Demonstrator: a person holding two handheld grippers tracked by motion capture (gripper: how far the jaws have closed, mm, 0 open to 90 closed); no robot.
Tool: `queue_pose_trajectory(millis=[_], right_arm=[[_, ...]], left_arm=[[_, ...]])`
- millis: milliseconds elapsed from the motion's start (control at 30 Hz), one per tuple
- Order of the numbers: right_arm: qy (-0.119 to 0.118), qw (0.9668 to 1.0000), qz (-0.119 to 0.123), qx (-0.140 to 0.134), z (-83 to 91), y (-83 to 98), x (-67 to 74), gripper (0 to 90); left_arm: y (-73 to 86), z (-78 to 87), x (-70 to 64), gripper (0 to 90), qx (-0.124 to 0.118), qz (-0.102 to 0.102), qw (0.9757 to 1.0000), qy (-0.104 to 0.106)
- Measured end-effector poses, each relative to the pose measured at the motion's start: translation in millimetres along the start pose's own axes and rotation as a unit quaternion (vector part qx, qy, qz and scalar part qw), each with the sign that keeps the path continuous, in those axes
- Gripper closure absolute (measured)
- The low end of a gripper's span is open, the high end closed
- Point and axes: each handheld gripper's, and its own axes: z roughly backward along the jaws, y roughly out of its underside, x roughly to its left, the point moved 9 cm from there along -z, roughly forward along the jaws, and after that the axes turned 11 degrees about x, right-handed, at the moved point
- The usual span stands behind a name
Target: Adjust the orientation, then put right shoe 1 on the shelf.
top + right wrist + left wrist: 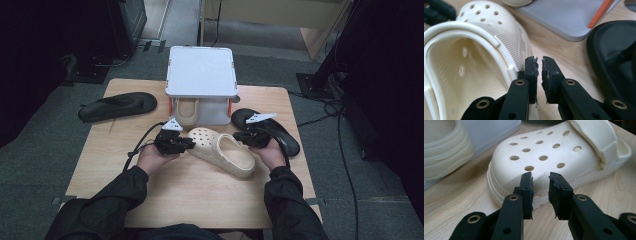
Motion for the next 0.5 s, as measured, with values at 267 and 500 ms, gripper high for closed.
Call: queue_pose_trajectory(millis=[267, 500], right_arm=[[-0.004, 0.9999, 0.009, 0.008, 0.6, 12.6, 16.2, 83.6], [-0.014, 0.9998, 0.004, 0.016, -2.7, 19.6, 29.3, 83.7]], left_arm=[[-3.6, -2.8, 8.9, 72.0, -0.008, 0.011, 0.9999, -0.004], [-9.8, -5.7, 16.3, 72.1, -0.006, 0.015, 0.9999, -0.001]])
